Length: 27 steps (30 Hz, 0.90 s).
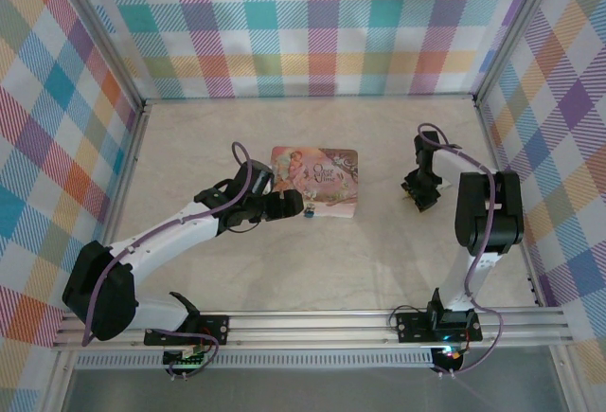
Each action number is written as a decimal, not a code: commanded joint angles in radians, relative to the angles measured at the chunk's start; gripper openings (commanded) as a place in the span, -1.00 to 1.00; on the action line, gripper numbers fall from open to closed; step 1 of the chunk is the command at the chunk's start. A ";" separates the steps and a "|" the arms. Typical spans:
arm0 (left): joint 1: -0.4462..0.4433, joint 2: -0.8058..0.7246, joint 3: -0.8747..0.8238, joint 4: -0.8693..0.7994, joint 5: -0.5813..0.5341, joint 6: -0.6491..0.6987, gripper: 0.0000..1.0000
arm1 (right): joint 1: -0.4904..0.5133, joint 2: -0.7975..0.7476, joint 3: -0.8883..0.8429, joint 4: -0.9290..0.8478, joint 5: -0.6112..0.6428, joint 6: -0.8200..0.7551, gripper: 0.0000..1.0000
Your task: Unlock a padlock with a key
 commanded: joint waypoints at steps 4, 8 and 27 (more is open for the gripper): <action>-0.014 0.012 -0.004 0.023 0.009 -0.008 0.77 | -0.005 -0.086 0.004 -0.014 -0.004 -0.016 -0.06; -0.016 0.016 -0.003 0.029 0.013 -0.009 0.77 | -0.005 -0.106 0.008 -0.009 -0.005 -0.018 -0.04; -0.021 0.028 -0.002 0.021 0.015 -0.009 0.77 | -0.019 0.044 0.067 0.007 -0.015 -0.023 -0.05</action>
